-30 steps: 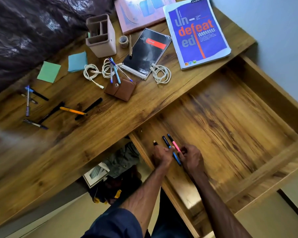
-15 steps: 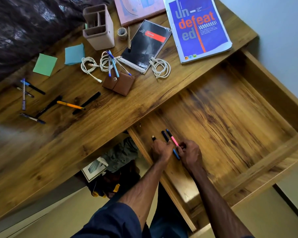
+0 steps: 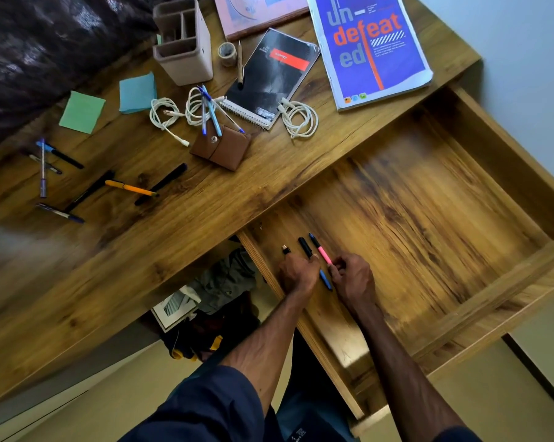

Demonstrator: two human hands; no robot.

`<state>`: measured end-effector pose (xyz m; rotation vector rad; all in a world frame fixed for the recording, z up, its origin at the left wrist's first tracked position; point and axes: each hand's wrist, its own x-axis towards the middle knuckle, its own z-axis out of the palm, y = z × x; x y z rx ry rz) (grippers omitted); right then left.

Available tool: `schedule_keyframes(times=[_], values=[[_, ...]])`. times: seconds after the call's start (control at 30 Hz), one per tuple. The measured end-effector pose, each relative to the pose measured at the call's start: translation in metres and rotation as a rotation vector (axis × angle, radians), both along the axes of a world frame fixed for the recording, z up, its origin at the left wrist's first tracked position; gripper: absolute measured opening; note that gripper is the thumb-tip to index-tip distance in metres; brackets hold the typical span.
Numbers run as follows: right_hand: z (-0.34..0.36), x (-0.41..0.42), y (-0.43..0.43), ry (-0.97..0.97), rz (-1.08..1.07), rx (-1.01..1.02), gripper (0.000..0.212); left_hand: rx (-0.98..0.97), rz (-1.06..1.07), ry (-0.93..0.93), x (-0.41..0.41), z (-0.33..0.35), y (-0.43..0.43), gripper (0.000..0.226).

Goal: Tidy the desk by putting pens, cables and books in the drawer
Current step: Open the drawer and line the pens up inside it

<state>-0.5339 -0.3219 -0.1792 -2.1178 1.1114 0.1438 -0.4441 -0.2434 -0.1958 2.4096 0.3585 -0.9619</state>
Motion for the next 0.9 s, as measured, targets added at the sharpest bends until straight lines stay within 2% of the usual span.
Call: schedule_keyframes(times=[0.27,0.4,0.53,0.73,0.9], values=[[-0.002,0.0,0.0,0.016,-0.028,0.0,0.009,-0.001,-0.014,0.022,0.003,0.009,-0.002,0.034],[0.014,-0.001,0.003,-0.101,-0.102,-0.074,0.014,-0.036,0.014,0.051,0.006,0.028,0.0,0.044],[0.058,0.016,0.009,-0.287,-0.242,-0.163,0.008,-0.21,-0.058,0.101,0.018,0.082,0.013,0.017],[0.117,0.086,0.04,-0.5,-0.12,-0.223,0.006,-0.401,-0.168,-0.059,0.075,0.163,0.073,0.012],[0.149,0.169,0.085,-0.57,-0.035,-0.177,0.004,-0.453,-0.103,-0.162,0.15,0.204,0.133,0.012]])
